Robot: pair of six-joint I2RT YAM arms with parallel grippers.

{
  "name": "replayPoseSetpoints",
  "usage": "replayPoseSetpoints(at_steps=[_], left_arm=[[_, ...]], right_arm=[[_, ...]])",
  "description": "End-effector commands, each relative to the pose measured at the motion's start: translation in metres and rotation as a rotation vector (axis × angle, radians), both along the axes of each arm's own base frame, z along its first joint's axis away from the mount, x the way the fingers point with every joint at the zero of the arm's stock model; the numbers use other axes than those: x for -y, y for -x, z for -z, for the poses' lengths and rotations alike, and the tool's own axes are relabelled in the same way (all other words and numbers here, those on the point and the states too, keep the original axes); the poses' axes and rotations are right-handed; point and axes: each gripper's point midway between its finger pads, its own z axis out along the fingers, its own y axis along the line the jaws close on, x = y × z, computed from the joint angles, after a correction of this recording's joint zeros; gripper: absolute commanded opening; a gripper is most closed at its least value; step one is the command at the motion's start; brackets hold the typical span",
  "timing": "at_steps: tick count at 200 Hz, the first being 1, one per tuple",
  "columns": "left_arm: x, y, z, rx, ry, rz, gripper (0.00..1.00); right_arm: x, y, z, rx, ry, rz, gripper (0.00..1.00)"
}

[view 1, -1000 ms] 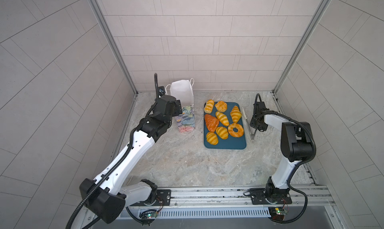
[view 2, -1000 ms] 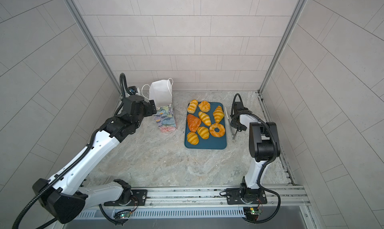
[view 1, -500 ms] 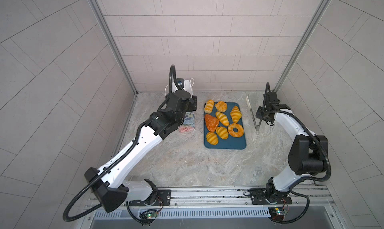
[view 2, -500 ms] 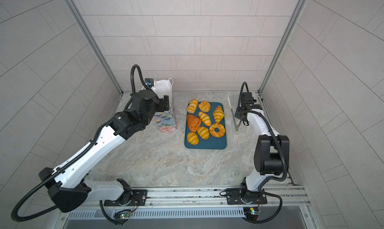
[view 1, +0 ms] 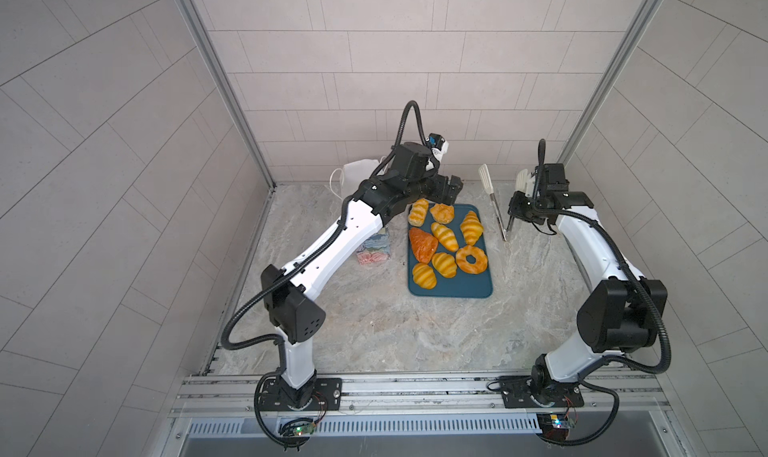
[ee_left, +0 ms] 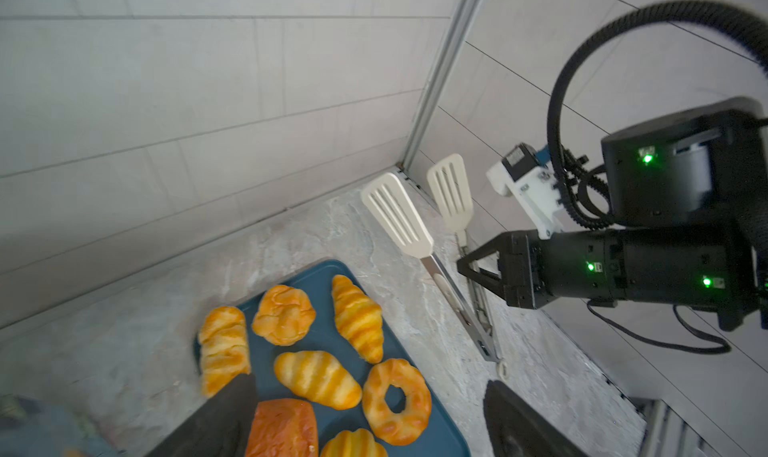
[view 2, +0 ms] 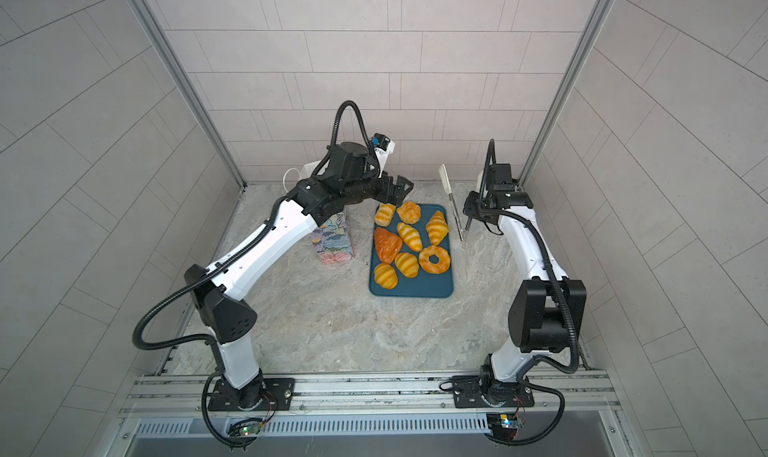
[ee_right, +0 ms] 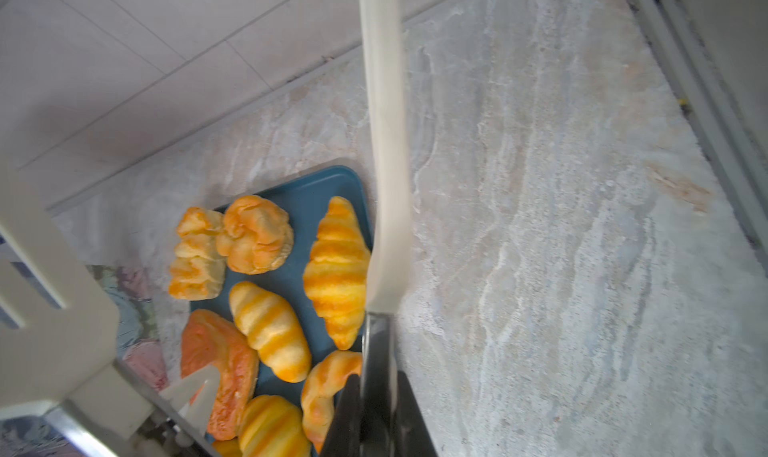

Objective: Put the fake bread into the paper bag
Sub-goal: 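Reach the left gripper to the tongs and grasp their other spatula arm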

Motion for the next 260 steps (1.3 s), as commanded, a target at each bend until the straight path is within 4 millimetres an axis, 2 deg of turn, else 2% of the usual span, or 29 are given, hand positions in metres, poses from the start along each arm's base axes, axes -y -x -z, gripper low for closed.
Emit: replayPoseSetpoints(at_steps=[1,18,66,119,144,178,221,260], left_arm=[[0.026,0.011,-0.014,-0.072,0.153,0.162,0.91],[0.033,0.003,-0.014,-0.111,0.22,0.178,0.88],[0.039,-0.007,-0.006,-0.112,0.237,0.189,0.87],[0.054,-0.014,-0.023,-0.088,0.369,0.295,0.83],[0.054,-0.025,-0.019,-0.118,0.398,0.285,0.77],[0.054,-0.027,-0.016,-0.115,0.388,0.277,0.76],[0.053,-0.027,-0.02,-0.092,0.393,0.287,0.73],[0.058,-0.023,-0.025,-0.085,0.419,0.333,0.65]], right_arm=[[-0.026,-0.006,-0.041,0.108,-0.122,-0.08,0.04],[-0.034,-0.011,-0.048,0.123,-0.163,-0.115,0.04],[-0.064,-0.018,-0.069,0.174,-0.306,-0.248,0.04],[-0.089,-0.009,-0.073,0.152,-0.412,-0.391,0.05],[-0.094,-0.005,-0.082,0.181,-0.432,-0.431,0.06],[-0.102,-0.004,-0.091,0.2,-0.469,-0.482,0.06],[-0.108,0.0,-0.09,0.19,-0.495,-0.533,0.07],[-0.112,0.005,-0.087,0.172,-0.51,-0.563,0.08]])
